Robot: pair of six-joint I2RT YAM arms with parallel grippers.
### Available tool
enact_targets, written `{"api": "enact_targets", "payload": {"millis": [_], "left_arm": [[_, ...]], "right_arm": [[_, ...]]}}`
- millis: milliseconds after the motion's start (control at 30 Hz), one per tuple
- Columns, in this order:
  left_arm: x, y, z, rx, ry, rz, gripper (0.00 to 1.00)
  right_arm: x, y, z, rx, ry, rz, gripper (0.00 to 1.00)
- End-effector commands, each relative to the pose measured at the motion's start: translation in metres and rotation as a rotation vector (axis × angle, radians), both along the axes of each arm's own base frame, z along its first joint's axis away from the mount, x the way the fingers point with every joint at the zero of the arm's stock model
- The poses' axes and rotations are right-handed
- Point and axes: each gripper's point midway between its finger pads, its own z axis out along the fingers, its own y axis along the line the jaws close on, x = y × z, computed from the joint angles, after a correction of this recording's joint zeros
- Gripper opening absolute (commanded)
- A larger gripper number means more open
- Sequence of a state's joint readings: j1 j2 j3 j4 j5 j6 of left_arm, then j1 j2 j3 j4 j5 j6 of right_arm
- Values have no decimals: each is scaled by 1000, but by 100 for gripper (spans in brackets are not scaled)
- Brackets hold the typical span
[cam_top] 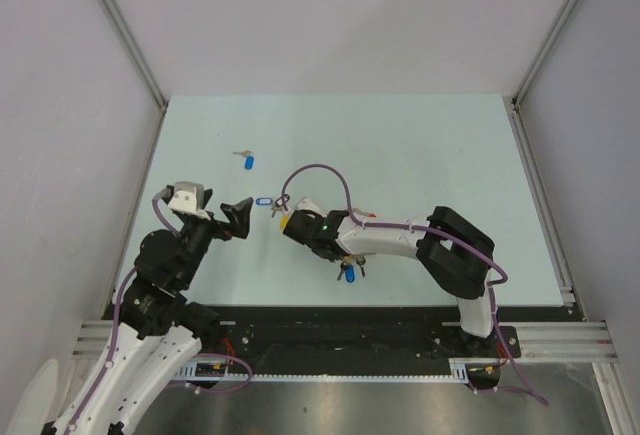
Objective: Put the keys on the keyring
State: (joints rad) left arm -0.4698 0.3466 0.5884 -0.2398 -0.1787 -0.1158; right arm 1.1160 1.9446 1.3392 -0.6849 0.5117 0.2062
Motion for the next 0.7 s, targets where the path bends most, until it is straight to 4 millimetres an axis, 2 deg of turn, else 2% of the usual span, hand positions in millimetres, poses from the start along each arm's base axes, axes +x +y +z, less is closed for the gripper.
{"api": "enact_targets", "payload": {"millis": [0,100,267,533,667], "left_arm": [[2,-4,7,-33,-18,-10,100],[2,-3,7,-35,-21,-10,100],[2,-3,7,-34,-19,-10,100],[1,-3,8,-37,-26,-9,100],[1,-4,7,-35,-22,-13,100]], "right_arm": [[7,6,16,28,-39,-10,11],[6,7,13,25,-36,-11,20],[5,7,7,13,-36,-11,25],[-1,9,-2,-13,-27,2,24],[-1,5,-6,-42,-38,-4,20]]}}
